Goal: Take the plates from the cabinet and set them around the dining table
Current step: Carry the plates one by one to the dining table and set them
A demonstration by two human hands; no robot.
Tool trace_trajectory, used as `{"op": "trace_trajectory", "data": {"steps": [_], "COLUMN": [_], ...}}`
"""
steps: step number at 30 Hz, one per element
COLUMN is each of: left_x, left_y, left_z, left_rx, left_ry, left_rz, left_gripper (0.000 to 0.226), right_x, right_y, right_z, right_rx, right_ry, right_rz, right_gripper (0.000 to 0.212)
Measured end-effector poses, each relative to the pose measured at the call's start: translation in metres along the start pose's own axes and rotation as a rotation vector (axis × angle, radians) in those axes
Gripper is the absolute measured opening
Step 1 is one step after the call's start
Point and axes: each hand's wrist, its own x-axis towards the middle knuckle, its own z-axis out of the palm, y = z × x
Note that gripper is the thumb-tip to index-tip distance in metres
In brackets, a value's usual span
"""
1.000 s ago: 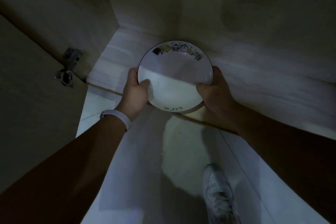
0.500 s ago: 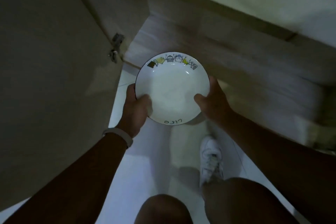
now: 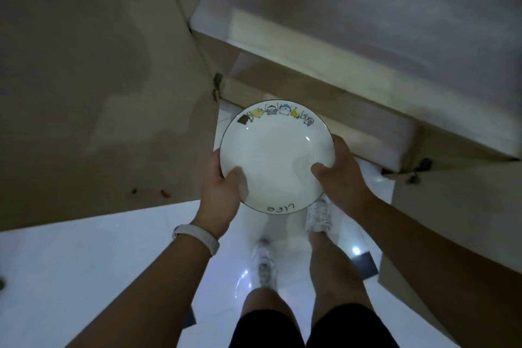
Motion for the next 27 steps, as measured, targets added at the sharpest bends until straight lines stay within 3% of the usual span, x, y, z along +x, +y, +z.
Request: {"op": "trace_trajectory", "data": {"steps": [7,13,21,27], "left_x": [-0.120,-0.193,-0.312,-0.427], "left_y": [0.128,0.198,0.231,0.248], "left_z": [-0.028,-0.021,0.036,0.121], "left_rx": [-0.021,-0.035,-0.028,0.011], "left_ry": [-0.110,-0.178,-0.362,-0.621], "left_rz": [0.051,0.121,0.252,0.357], "left_gripper": [0.042,0.042,0.045,0.050], "right_x": [-0.150,-0.236,-0.371,-0.491], "right_y": [-0.101,-0.149,-0.152,-0.102], "right_z": [-0.051,-0.098,-0.195,-0.280], "right_rx": [0.099,0.182,0.318,0.423], "right_ry": [0.078,0.188,0.366,0.668], "right_rz": [0.021,0.023,-0.028,-0.027], "right_gripper": [0.056,0.051,0.045,0.048]}}
